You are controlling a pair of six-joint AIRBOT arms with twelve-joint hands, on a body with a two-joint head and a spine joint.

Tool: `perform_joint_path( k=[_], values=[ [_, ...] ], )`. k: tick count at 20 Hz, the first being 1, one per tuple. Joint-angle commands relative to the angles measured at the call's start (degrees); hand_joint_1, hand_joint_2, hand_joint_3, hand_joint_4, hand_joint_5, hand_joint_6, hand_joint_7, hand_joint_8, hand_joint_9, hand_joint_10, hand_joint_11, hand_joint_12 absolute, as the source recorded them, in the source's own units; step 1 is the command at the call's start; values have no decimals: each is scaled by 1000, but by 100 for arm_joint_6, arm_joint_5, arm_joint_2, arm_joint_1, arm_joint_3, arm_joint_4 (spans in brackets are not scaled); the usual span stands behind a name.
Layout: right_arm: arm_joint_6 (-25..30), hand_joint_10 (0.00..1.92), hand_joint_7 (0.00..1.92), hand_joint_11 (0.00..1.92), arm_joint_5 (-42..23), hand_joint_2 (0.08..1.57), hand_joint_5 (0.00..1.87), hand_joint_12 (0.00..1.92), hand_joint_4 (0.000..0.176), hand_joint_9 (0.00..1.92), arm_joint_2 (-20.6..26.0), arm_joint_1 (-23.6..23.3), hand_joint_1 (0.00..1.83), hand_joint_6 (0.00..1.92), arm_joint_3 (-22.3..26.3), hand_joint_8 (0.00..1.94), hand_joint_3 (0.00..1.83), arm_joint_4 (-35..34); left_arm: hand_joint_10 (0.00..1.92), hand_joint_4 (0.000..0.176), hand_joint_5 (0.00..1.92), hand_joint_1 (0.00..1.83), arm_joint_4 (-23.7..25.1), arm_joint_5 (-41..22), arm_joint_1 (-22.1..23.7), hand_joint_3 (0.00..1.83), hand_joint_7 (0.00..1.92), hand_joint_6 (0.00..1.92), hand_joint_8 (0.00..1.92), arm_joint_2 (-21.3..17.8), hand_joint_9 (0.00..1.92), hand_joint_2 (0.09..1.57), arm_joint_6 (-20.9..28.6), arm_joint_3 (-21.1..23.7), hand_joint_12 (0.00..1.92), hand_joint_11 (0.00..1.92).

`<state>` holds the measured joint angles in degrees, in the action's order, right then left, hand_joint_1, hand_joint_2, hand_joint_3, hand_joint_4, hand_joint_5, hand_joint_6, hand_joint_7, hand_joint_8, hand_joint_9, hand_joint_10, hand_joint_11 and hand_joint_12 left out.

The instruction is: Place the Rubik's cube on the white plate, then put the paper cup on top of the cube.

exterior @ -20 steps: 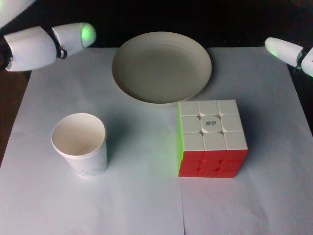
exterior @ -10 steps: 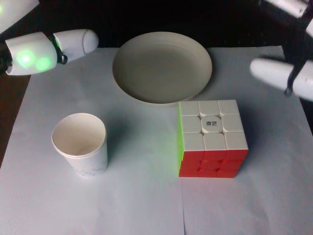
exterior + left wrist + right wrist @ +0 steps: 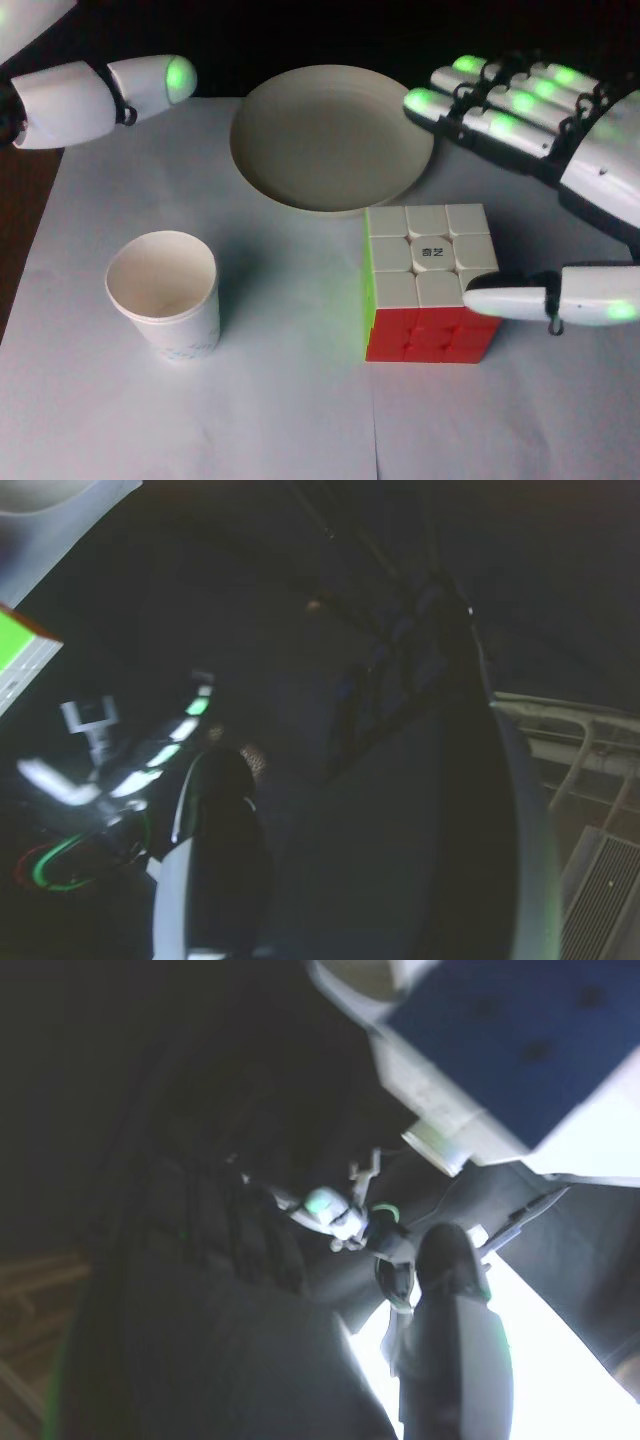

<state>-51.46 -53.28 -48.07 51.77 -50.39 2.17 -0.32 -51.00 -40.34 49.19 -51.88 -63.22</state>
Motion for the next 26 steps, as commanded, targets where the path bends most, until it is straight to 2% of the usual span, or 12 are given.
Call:
perform_joint_path(
  k=[1,3,6,7,8,10,13,14,18,21,24,26],
  values=[
    [155,0,0,0,-698,989,0,338,29,0,-74,8,674,0,-66,0,0,-74,0,85,54,204,-106,-680,71,0,0,5,0,21,0,1304,-4,-34,26,24],
    [496,0,0,0,-688,991,0,299,7,0,-389,73,729,0,-321,0,1,-30,0,90,63,223,-177,-747,69,2,0,8,0,23,0,1300,-35,-30,159,4],
    [497,0,0,0,-595,999,0,292,24,0,-678,65,696,0,-515,0,1,-134,2,69,88,192,-221,-805,70,0,20,2,1,22,9,1295,-49,-19,516,0],
    [497,0,0,0,-526,1000,0,276,25,0,-767,39,697,0,-582,0,1,-156,1,70,88,188,-221,-813,71,0,20,2,1,22,9,1294,-50,-18,519,0],
    [497,0,0,0,-440,990,0,4,0,0,-859,11,721,0,-647,0,0,-185,0,60,95,234,-221,-825,69,0,2,0,0,22,0,1292,-50,-15,375,0],
    [514,0,0,0,-403,1001,0,0,1,0,-935,8,691,0,-641,0,2,-215,0,66,89,246,-220,-837,69,1,0,1,0,21,0,1297,-50,-3,231,0],
    [529,0,0,0,-409,1010,0,0,26,0,-889,10,619,0,-509,0,5,-64,0,52,101,214,-233,-837,31,0,20,1,1,16,0,1296,-50,-4,411,0],
    [532,0,0,0,-423,1004,0,0,6,0,-880,8,656,0,-457,0,1,9,1,63,97,186,-250,-838,20,0,19,0,1,19,3,1295,-50,-10,439,0],
    [532,0,0,0,-649,980,0,0,45,0,-868,8,610,0,-314,0,0,79,1,73,119,243,-282,-851,6,0,38,1,0,21,18,1285,-51,-10,477,0],
    [532,0,0,0,-639,1014,0,0,28,0,-962,11,654,0,-419,0,9,49,2,51,124,255,-285,-862,8,1,37,3,3,26,12,1291,-56,6,451,0],
    [531,0,0,0,-611,1019,0,0,27,0,-1203,11,645,0,-646,0,7,-216,2,58,117,245,-294,-863,-3,1,26,0,1,30,3,1294,-56,9,415,0],
    [531,0,0,0,-573,1012,0,0,1,0,-1335,11,612,0,-767,0,2,-423,1,66,120,224,-297,-880,-11,1,33,0,0,31,9,1289,-57,17,441,0]
  ],
)
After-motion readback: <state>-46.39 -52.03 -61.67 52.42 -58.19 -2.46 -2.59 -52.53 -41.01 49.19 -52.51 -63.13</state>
